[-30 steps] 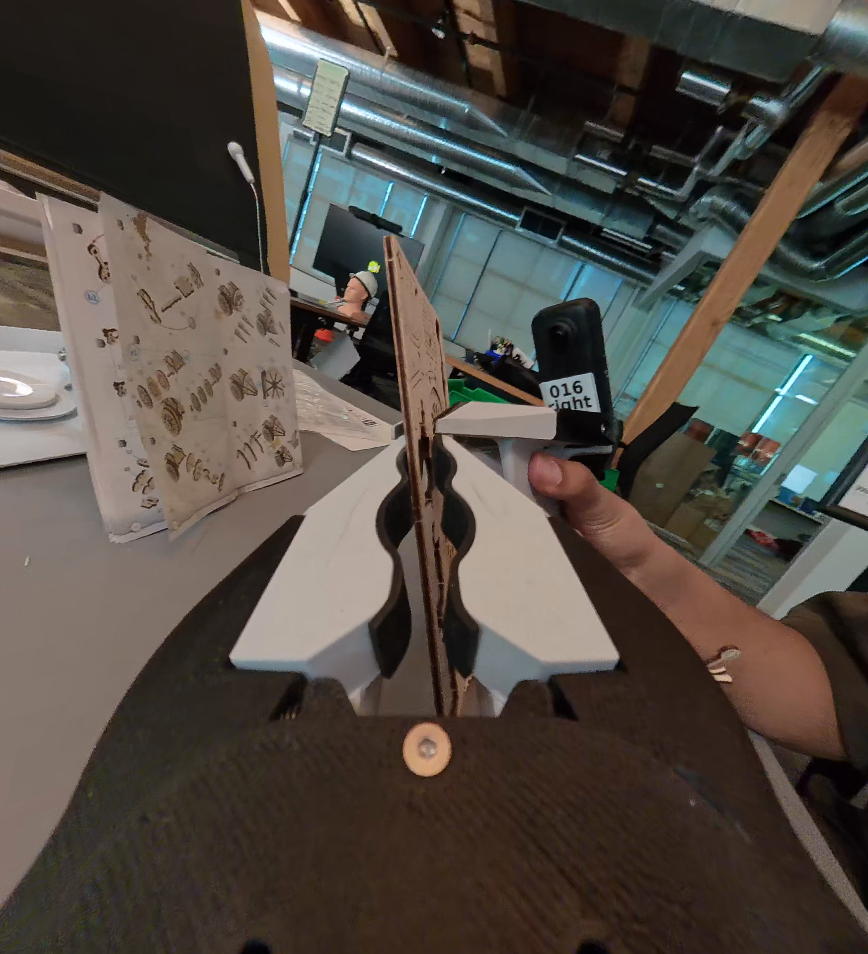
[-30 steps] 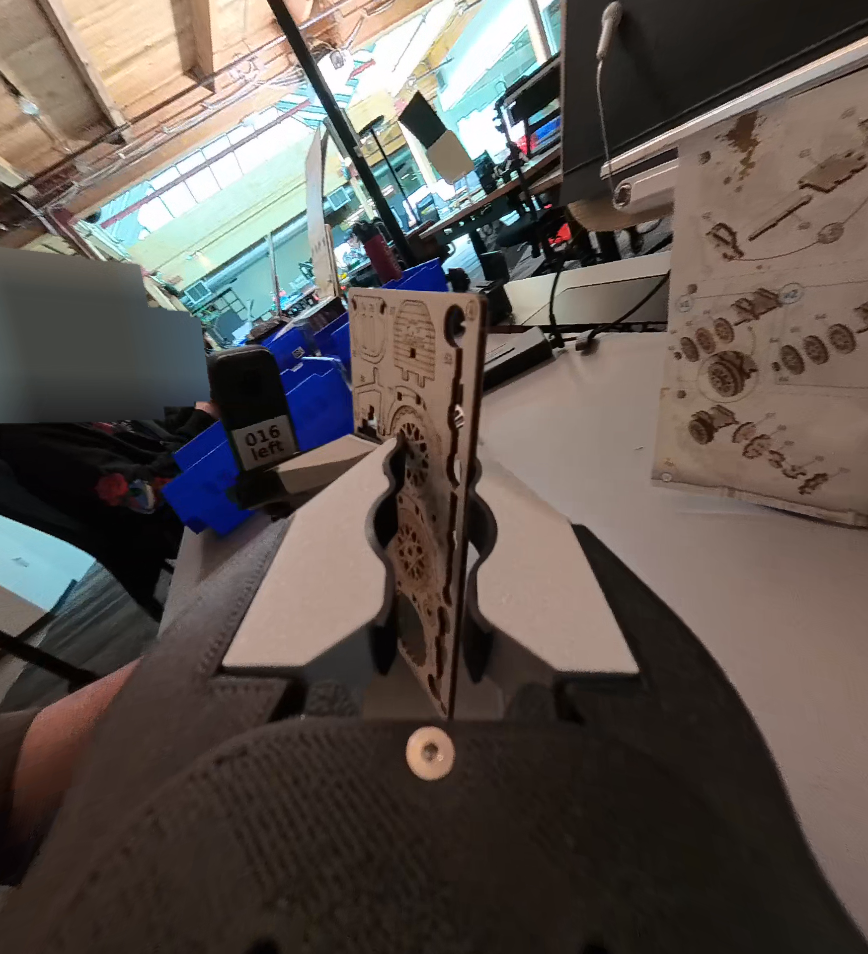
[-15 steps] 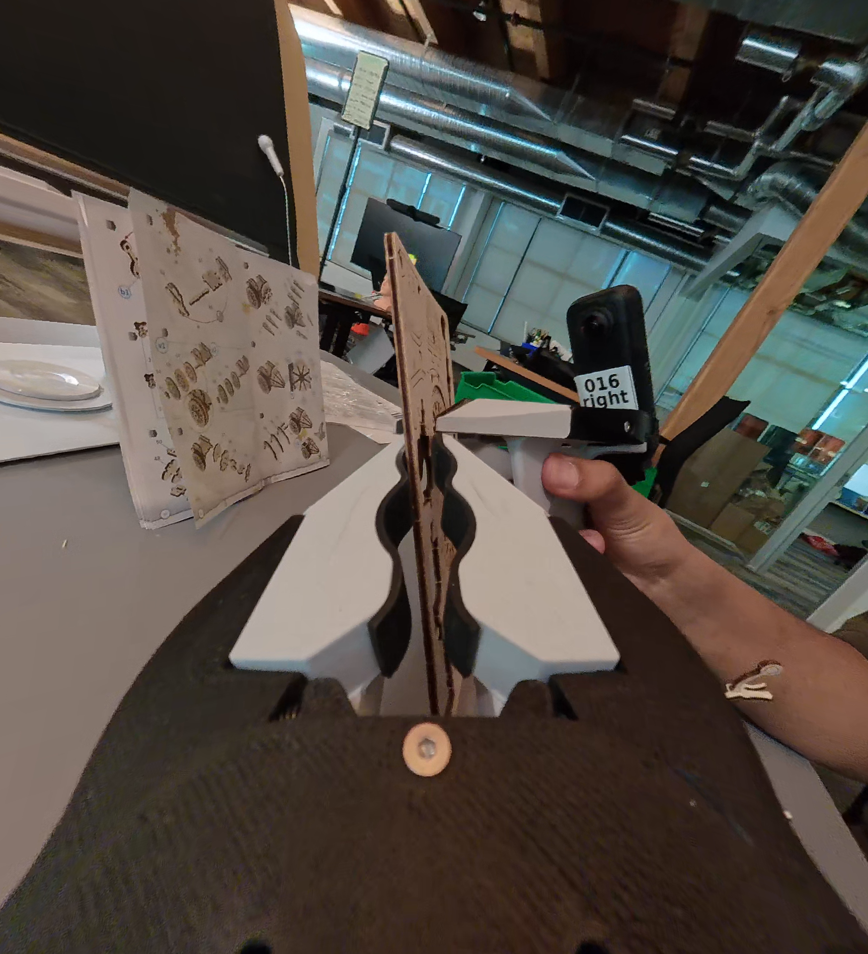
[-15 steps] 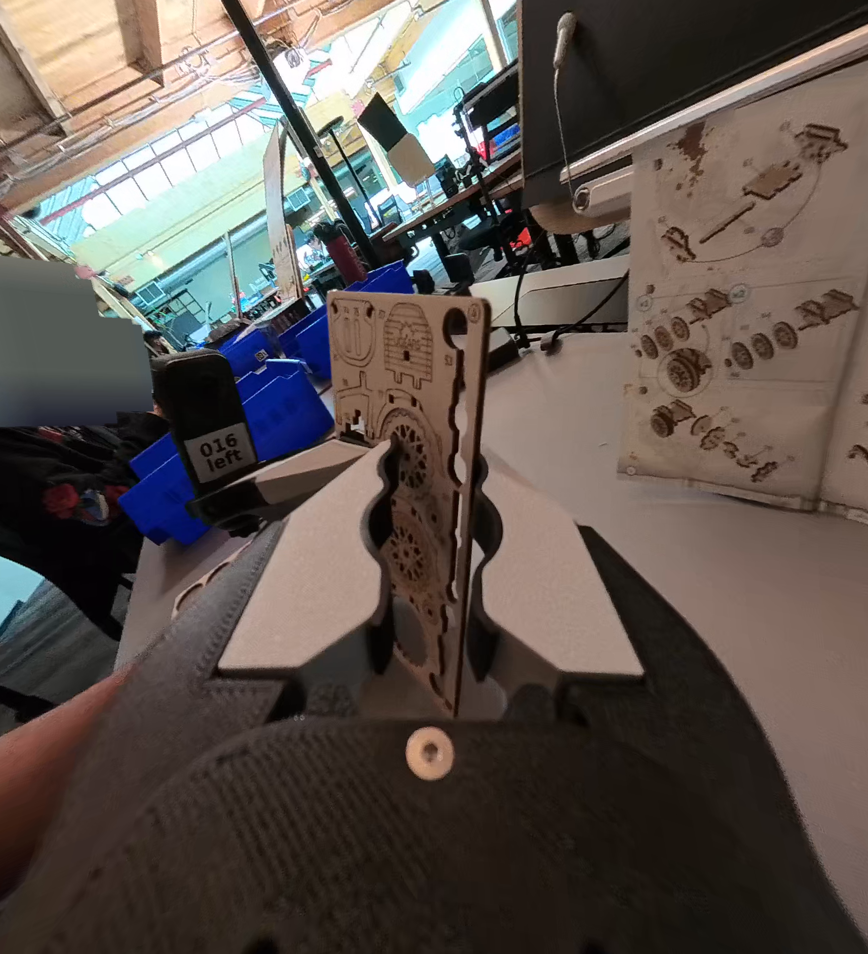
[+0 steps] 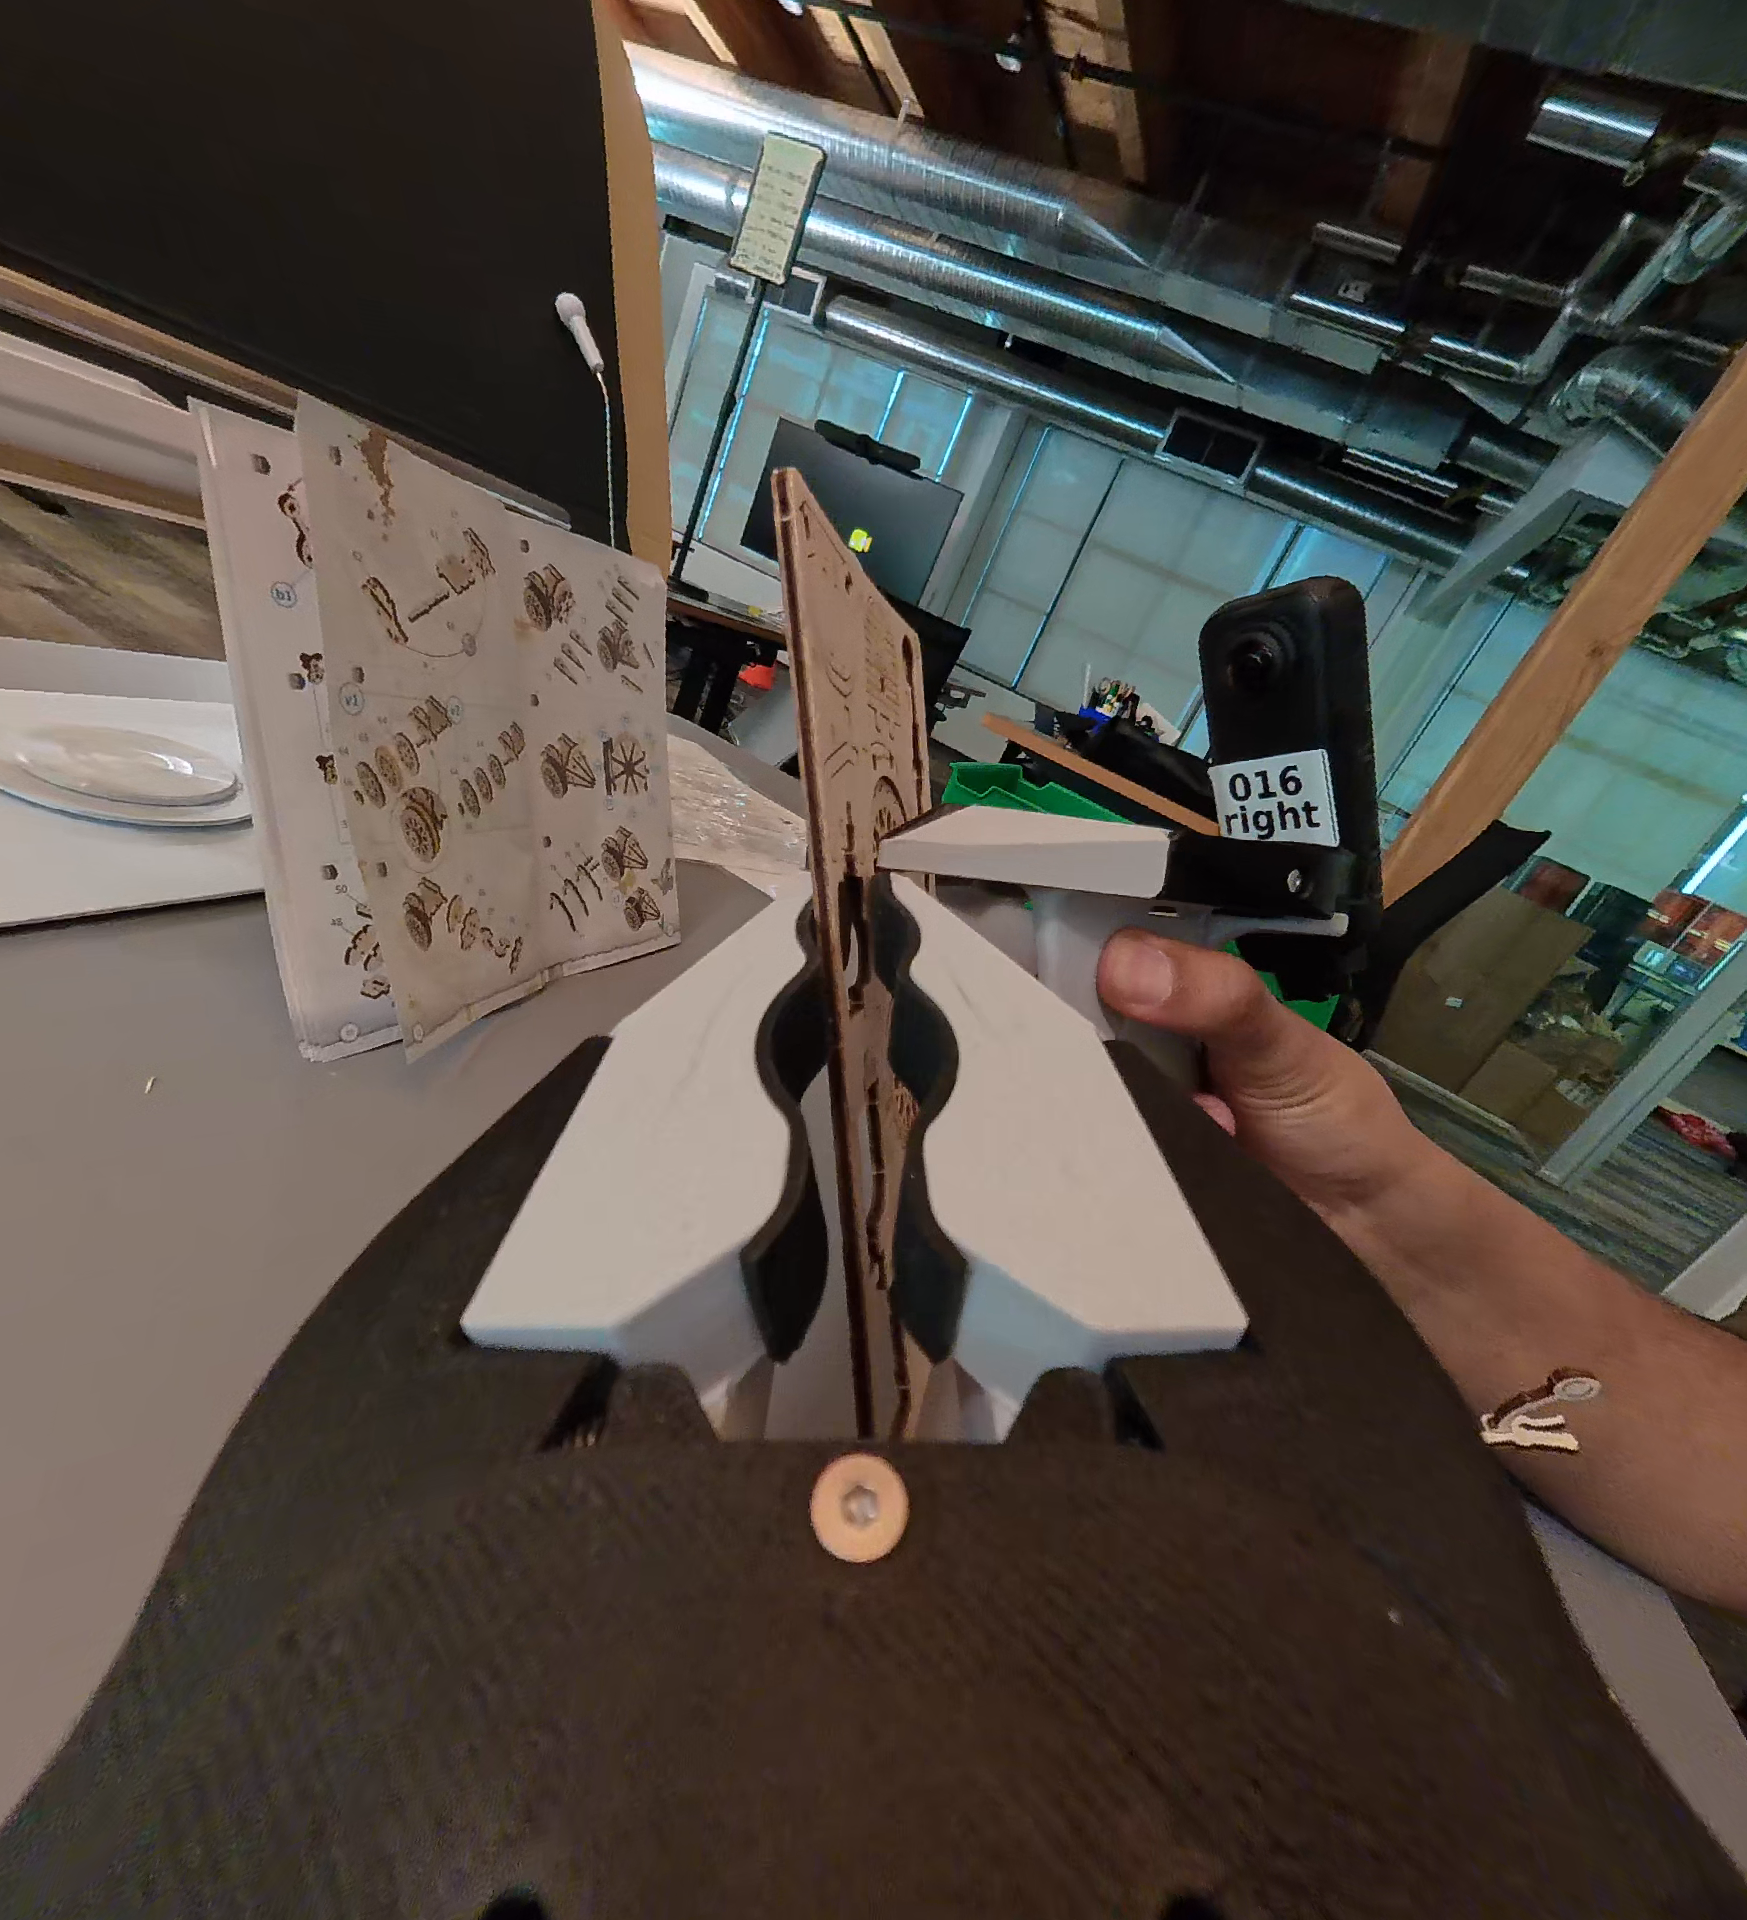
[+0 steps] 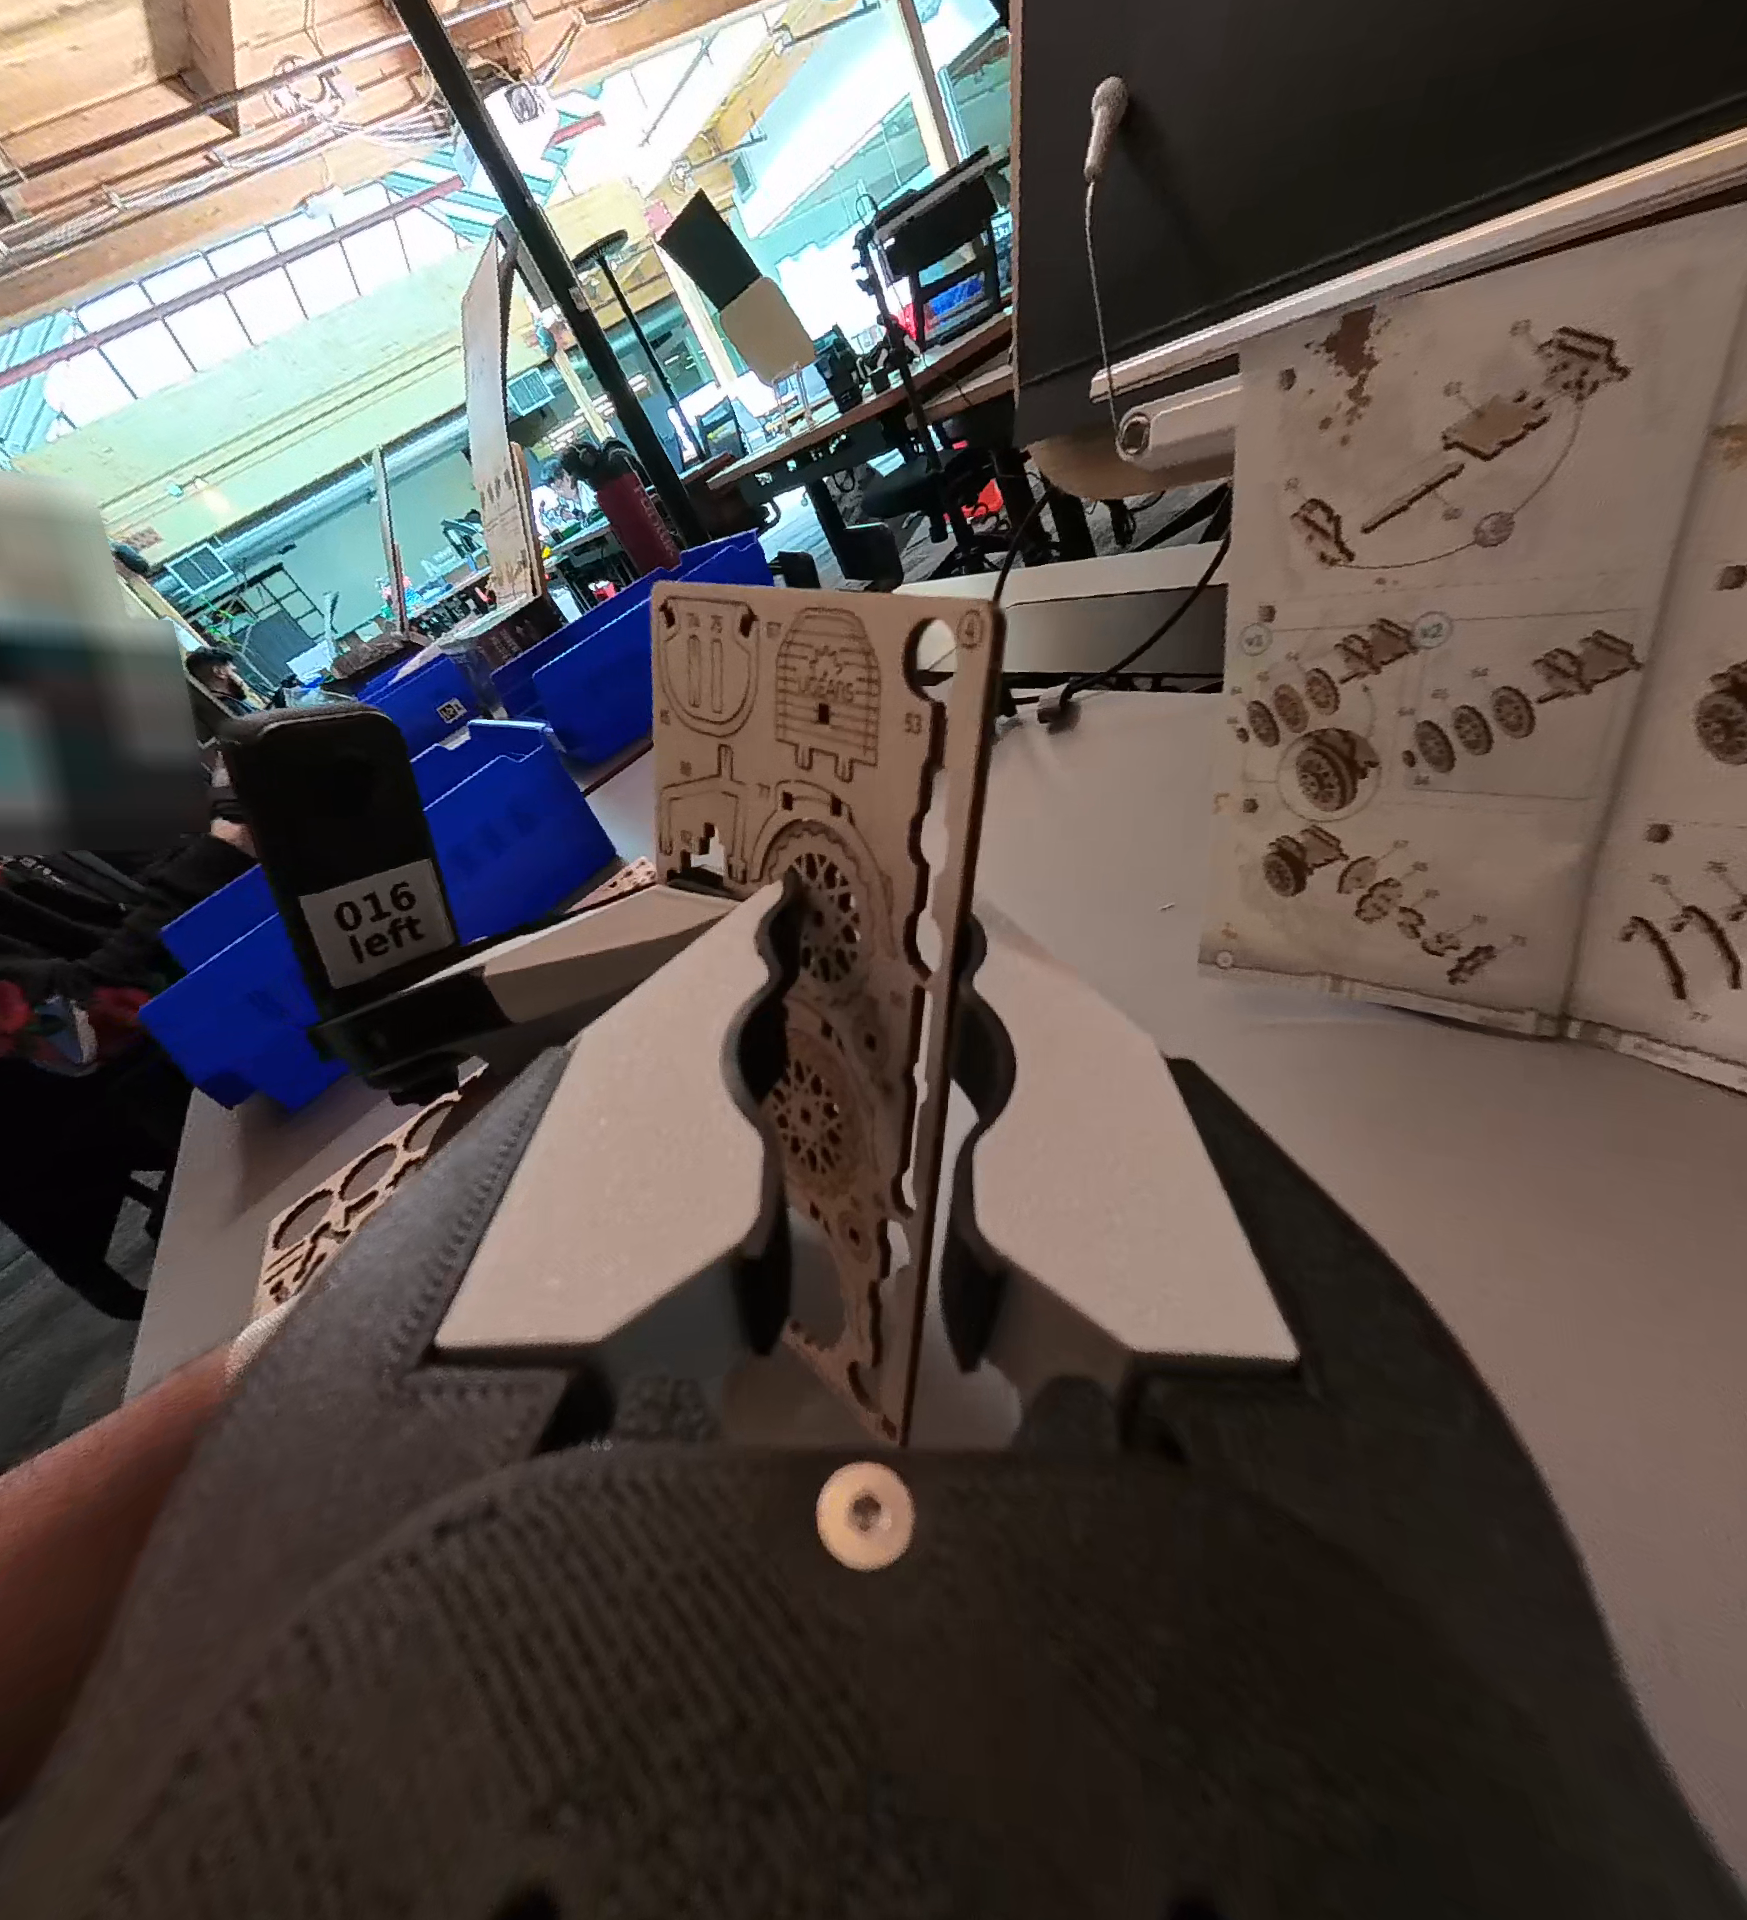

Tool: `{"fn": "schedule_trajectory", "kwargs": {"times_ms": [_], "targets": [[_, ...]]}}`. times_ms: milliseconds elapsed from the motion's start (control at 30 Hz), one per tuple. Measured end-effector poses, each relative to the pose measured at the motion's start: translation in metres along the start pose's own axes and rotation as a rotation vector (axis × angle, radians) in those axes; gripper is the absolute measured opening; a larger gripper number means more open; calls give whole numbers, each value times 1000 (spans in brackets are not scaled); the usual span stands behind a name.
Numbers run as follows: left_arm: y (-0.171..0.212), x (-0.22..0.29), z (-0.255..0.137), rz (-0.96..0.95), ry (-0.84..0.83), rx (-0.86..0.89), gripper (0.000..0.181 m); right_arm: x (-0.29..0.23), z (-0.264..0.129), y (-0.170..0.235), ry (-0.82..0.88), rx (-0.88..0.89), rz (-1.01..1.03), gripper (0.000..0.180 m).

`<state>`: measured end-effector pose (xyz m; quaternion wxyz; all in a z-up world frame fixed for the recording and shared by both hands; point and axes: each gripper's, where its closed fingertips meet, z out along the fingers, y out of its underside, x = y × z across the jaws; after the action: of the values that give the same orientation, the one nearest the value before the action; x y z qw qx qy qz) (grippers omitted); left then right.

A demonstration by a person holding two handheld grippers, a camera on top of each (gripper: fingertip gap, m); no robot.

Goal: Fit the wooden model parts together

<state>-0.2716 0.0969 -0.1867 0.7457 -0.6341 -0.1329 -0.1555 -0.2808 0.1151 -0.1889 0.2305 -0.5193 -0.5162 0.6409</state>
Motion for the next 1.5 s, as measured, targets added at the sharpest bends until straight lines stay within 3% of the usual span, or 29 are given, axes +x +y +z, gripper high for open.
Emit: {"fn": "schedule_trajectory", "kwargs": {"times_ms": [100, 133, 200, 300, 500, 700, 867, 1033, 1200, 1400, 1500], "targets": [[0, -1, -1, 8, -5, -2, 3, 2, 1, 1, 11, -5, -4, 27], [-2, 10, 1, 22, 49, 14, 2, 11, 0, 3, 79, -16, -30, 17], [2, 10, 6, 86, -9, -3, 3, 18, -2, 0, 128, 9, -84, 17], [-10, 7, -2, -41, 67, 64, 2, 4, 0, -3, 40, 2, 0, 16], [-10, 2, -5, -94, 78, 19, 2, 4, -1, -3, -2, -17, 51, 20], [-28, -42, -39, -344, 9, 98, 1, 33, -46, -59, 127, 217, 44, 23], [3, -76, -50, -446, -195, -74, 1, 49, -77, -86, 301, 301, -75, 22], [41, -99, -56, -470, -396, -269, 4, 64, -69, -72, 439, 174, -180, 41], [53, -105, -58, -429, -467, -359, 32, 78, -64, -63, 606, 96, -307, 54], [65, -106, -59, -229, -538, -521, 67, 56, -55, -62, 514, 83, -265, 63], [61, -107, -58, -184, -549, -515, 70, 48, -54, -50, 464, -55, -348, 62]]}}
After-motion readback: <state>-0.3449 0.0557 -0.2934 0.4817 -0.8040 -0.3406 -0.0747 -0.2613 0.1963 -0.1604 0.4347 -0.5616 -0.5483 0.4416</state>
